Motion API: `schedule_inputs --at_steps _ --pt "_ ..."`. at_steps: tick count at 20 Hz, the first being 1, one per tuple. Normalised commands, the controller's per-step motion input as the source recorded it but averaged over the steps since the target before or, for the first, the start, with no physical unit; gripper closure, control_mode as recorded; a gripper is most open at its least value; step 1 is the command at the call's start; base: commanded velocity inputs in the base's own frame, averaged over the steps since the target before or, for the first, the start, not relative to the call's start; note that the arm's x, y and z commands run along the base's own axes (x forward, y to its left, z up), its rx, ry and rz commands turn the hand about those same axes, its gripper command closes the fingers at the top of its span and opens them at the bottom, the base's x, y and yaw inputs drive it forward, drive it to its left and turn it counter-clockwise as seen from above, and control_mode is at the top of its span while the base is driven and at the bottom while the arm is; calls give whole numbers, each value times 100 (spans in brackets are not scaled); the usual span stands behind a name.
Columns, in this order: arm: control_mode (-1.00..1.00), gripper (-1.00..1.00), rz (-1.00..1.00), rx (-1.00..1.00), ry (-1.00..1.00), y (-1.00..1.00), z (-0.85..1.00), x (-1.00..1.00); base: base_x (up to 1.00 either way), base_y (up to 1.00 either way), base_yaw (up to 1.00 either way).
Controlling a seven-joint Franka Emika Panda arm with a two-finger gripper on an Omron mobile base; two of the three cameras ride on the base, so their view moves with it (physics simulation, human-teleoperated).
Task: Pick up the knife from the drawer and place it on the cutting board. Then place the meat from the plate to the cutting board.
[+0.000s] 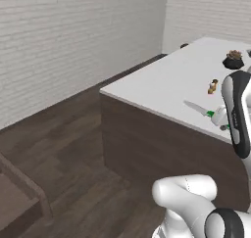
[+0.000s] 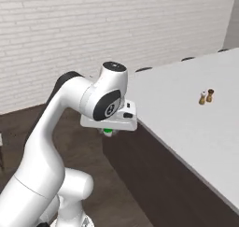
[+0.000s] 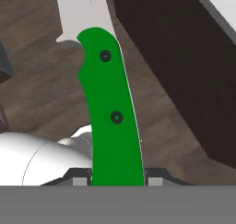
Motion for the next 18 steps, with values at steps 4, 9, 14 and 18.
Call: schedule_inputs --at_steps 4,9,14,18 --pt "100 100 0 0 0 0 0 0 -31 -54 -65" --pt "100 100 0 0 0 0 0 0 -26 -78 -60" --pt "100 100 0 0 0 0 0 0 1 -100 -51" --pt "100 100 0 0 0 0 0 0 42 -100 -37"
